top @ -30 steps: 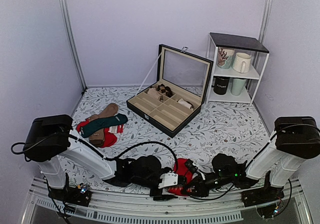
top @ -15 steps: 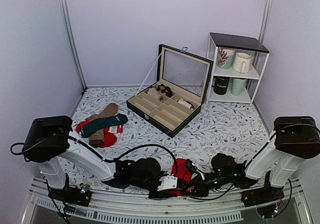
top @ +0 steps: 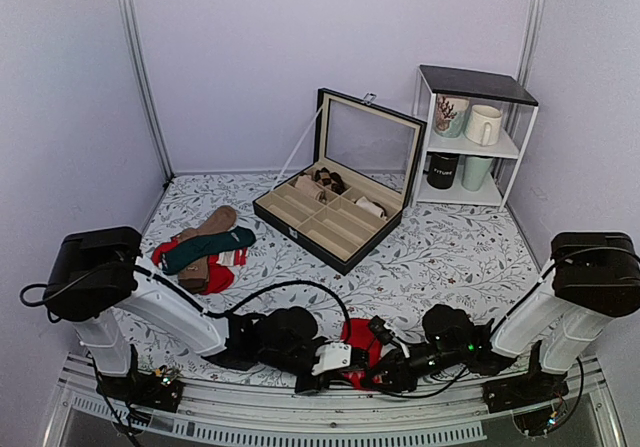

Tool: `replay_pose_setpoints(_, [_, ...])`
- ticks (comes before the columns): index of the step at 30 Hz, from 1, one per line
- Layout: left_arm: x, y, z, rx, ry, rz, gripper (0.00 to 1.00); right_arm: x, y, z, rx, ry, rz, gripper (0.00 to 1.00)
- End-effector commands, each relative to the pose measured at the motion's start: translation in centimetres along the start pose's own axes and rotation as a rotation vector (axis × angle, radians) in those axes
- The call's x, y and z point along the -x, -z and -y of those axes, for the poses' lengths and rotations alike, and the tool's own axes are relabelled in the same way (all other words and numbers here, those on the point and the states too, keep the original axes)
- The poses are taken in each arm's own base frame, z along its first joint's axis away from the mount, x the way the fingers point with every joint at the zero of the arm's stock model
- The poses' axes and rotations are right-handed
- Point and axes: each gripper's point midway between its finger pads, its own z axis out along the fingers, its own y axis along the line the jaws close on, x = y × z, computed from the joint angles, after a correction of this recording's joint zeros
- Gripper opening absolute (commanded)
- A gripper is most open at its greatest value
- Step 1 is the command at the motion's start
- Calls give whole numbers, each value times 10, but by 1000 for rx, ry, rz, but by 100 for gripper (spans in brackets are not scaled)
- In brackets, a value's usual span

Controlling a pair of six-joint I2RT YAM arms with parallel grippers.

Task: Roll the socks
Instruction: Roll the sock at the center of the board.

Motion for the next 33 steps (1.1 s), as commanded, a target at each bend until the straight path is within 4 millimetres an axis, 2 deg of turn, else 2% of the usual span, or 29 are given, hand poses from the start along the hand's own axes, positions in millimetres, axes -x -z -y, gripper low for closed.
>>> replay_pose_setpoints(1, [-18, 7, -11, -50, 201, -39, 0, -33, 18, 49, -261, -18, -96, 38])
replay_pose_setpoints(4, [-35, 9, -15, -71, 320, -68, 0, 5, 30, 41, -303, 128, 44, 44])
replay_pose_setpoints(7, [-51, 9, -14, -92, 407, -103, 0, 48, 51, 17, -293, 331, 255, 48])
replay_pose_setpoints(10, [-64, 6, -8, -131, 466, -150, 0, 61, 68, -4, -290, 569, 378, 53])
replay_pose_setpoints(12, [-70, 4, -3, -159, 488, -167, 0, 64, 69, -14, -299, 726, 391, 53])
replay_pose_setpoints(14, [-77, 3, 1, -171, 510, -187, 0, 60, 58, -16, -301, 815, 352, 53])
replay_pose_setpoints(19, [-89, 3, 6, -187, 542, -219, 0, 50, 32, -16, -336, 950, 273, 53])
replay_pose_setpoints(26, [-94, 5, 9, -193, 552, -235, 0, 41, 16, -20, -286, 973, 235, 52])
replay_pose_setpoints(29, [-107, 2, 12, -195, 564, -269, 0, 39, 12, -14, -299, 961, 217, 52])
replay_pose_setpoints(33, [-108, 2, 12, -199, 565, -271, 0, 33, 6, -9, -295, 938, 190, 49])
